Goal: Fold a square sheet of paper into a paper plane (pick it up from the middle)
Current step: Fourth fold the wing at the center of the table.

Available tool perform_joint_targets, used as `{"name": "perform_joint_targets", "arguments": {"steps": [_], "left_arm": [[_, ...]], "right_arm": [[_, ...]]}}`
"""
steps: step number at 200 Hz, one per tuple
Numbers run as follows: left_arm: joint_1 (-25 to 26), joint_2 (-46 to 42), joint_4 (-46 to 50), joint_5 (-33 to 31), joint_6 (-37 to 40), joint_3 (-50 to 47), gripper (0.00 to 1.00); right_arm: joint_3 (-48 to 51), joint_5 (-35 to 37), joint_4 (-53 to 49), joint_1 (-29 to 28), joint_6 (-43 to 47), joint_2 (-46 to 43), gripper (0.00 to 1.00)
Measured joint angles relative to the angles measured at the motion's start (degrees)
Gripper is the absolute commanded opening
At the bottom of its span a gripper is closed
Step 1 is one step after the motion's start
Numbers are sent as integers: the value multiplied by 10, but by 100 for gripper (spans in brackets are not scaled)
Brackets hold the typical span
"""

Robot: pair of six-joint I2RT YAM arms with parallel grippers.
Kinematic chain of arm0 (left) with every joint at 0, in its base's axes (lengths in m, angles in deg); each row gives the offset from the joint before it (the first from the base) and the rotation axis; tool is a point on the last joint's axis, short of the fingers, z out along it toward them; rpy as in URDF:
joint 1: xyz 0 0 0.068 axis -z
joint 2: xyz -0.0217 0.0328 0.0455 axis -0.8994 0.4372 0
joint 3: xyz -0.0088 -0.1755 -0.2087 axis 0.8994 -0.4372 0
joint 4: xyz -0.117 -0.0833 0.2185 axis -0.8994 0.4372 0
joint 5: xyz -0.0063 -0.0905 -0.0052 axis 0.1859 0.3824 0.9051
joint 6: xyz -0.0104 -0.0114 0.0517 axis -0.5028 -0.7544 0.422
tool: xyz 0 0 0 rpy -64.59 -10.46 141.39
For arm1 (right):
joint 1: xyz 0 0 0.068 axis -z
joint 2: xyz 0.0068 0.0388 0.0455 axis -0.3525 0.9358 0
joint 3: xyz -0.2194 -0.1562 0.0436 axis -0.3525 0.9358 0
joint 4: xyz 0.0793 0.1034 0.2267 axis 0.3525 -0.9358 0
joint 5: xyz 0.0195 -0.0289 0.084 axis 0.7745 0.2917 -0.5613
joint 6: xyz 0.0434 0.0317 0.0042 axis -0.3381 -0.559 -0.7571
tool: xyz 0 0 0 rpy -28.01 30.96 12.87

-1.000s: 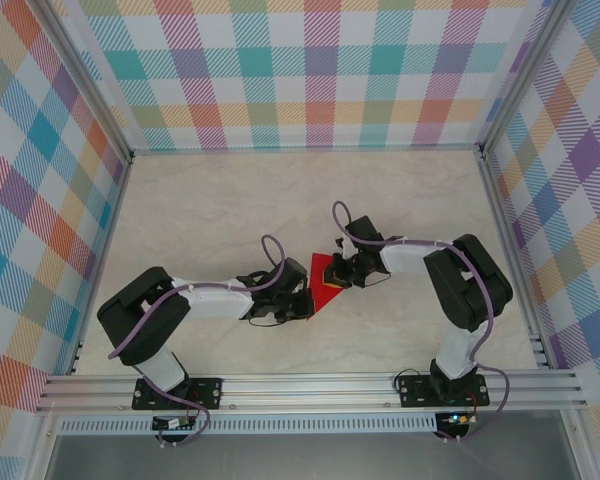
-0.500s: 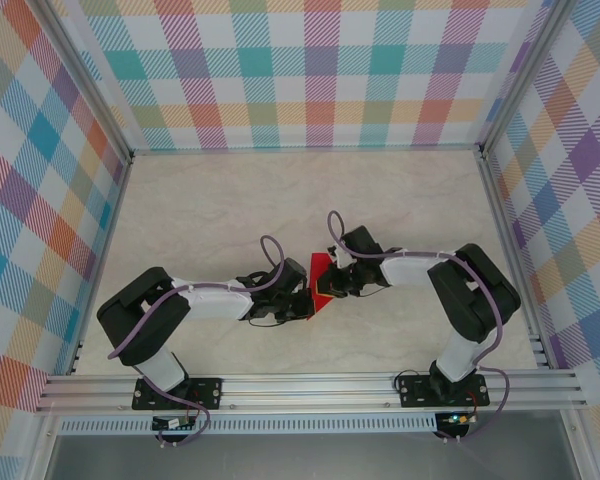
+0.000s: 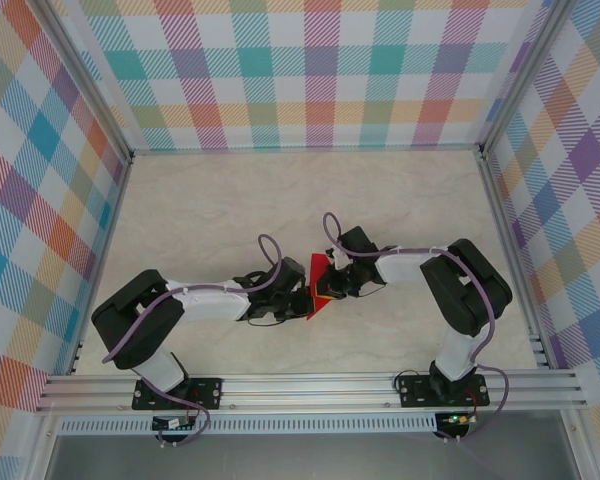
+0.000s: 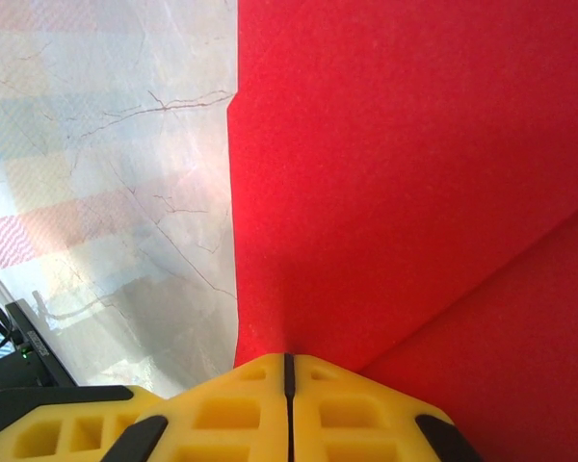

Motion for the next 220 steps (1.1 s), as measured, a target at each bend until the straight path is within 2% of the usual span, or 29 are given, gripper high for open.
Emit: {"name": "perform_joint_targets", "arguments": {"steps": [171, 220], "left_arm": [[-1, 13, 12, -8, 0, 1, 0], [-3, 13, 16, -7, 0, 1, 0]], "right_arm": [[-39, 6, -44, 4, 7, 20, 6], [-61, -3, -42, 31, 7, 41, 6]]}}
